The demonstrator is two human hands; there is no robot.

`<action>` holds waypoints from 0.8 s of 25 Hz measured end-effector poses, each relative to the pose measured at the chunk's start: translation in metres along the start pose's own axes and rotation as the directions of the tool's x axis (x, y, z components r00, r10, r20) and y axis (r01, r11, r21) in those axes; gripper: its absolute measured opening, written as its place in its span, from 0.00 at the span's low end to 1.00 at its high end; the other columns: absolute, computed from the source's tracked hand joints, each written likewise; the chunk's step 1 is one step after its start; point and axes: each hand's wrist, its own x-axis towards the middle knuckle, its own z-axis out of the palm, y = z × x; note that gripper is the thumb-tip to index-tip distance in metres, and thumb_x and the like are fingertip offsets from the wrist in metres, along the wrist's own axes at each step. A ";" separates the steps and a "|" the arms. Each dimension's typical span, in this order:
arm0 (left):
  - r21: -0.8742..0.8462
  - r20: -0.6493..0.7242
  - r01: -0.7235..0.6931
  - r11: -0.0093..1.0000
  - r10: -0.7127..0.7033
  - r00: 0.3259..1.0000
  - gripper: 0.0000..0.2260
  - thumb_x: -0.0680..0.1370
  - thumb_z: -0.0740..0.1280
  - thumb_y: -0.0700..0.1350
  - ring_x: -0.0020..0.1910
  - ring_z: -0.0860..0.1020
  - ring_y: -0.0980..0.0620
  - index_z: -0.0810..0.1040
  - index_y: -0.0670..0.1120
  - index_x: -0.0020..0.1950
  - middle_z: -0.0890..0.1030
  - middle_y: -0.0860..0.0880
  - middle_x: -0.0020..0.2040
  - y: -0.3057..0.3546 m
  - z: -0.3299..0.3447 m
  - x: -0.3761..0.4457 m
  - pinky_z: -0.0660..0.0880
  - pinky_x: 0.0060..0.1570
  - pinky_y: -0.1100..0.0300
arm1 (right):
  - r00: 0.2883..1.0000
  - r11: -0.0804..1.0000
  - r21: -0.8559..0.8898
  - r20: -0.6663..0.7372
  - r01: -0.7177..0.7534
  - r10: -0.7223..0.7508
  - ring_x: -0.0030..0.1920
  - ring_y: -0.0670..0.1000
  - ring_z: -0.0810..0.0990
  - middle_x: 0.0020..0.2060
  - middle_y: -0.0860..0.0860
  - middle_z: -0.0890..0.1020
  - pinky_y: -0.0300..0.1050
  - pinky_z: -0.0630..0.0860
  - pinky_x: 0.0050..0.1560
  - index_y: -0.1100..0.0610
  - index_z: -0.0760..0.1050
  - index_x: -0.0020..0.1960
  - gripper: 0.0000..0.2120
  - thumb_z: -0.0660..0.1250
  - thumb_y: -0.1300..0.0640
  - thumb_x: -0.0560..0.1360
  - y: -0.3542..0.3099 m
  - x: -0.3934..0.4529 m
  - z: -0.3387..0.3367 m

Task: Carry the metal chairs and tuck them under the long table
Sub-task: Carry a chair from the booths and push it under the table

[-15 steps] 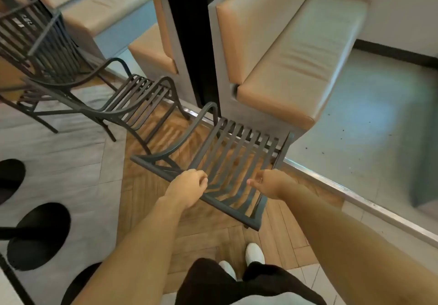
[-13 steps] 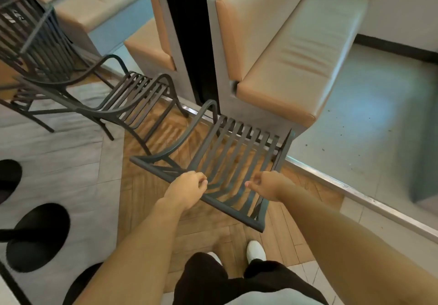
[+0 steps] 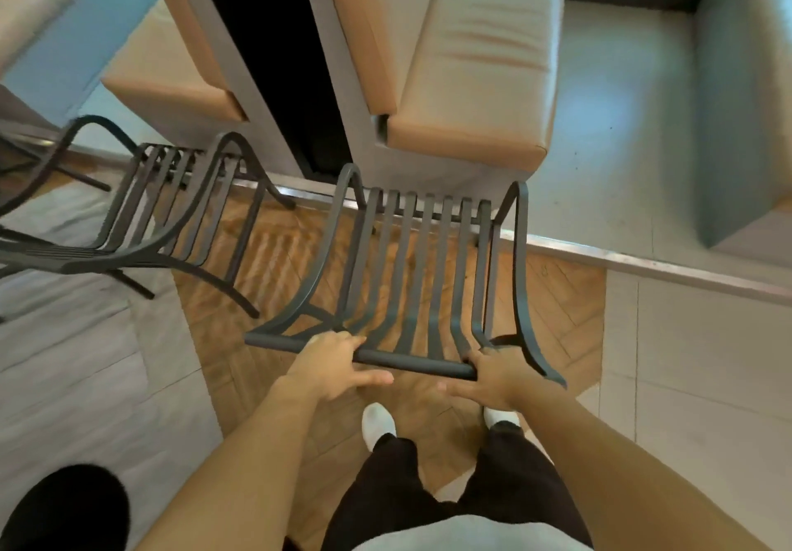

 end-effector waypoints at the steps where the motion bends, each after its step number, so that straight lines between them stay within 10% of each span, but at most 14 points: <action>1: 0.028 0.005 -0.019 0.999 0.019 1.000 0.47 0.69 0.63 0.78 0.71 0.72 0.47 0.68 0.48 0.79 0.75 0.49 0.71 -0.006 0.001 0.004 0.68 0.71 0.50 | 1.000 0.999 -0.034 -0.023 -0.010 0.009 0.67 0.56 0.75 0.74 0.54 0.71 0.59 0.70 0.71 0.49 0.70 0.75 0.48 0.54 0.16 0.68 -0.002 0.001 0.004; 9: 0.321 -0.040 0.127 0.939 -0.120 0.992 0.15 0.80 0.66 0.57 0.58 0.79 0.46 0.78 0.55 0.64 0.81 0.51 0.58 -0.024 0.021 0.042 0.70 0.60 0.50 | 0.967 0.993 -0.100 -0.253 -0.064 0.037 0.51 0.50 0.80 0.51 0.48 0.81 0.48 0.81 0.55 0.49 0.78 0.63 0.13 0.65 0.44 0.82 -0.002 0.010 0.023; 20: 0.205 -0.042 0.266 0.942 -0.263 0.964 0.19 0.83 0.61 0.51 0.67 0.75 0.51 0.72 0.65 0.73 0.79 0.55 0.67 0.022 0.068 0.002 0.65 0.66 0.53 | 0.956 0.925 -0.347 -0.182 0.158 -0.231 0.43 0.51 0.75 0.43 0.46 0.76 0.49 0.76 0.51 0.48 0.77 0.58 0.08 0.62 0.50 0.83 0.051 0.000 0.036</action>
